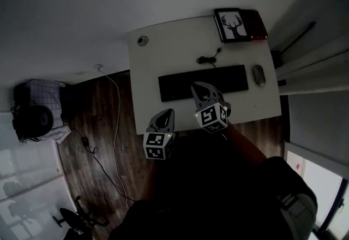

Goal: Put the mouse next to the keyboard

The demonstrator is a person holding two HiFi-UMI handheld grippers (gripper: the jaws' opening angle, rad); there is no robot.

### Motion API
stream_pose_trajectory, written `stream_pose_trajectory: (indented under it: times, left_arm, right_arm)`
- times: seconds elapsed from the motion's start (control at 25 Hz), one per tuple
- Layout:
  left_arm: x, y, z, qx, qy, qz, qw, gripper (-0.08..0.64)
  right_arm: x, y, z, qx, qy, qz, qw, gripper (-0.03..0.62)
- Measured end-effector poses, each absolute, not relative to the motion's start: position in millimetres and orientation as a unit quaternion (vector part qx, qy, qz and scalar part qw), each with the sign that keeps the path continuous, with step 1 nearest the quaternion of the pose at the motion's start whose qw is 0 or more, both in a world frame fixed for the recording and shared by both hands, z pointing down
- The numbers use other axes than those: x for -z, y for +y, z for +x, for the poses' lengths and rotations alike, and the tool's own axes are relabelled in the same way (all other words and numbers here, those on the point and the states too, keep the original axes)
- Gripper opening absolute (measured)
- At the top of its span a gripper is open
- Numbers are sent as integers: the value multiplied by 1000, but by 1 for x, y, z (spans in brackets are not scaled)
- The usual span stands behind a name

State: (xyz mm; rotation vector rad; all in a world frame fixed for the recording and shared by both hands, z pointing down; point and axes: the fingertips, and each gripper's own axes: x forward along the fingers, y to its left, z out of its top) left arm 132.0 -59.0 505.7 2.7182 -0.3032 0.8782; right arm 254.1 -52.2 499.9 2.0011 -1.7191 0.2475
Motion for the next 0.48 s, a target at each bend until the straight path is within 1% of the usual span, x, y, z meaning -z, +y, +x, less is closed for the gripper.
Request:
stream_pose_trajectory:
  times: [0.2, 0.48]
  left_arm:
    - [-500, -81, 99, -282, -140, 937, 151, 2]
    - [-498, -90, 80, -263, -156, 938, 162, 2]
  right_arm:
    - [-470, -85, 203, -63, -665, 702, 247, 20]
    - [-459, -101, 168, -39, -689, 679, 249, 20]
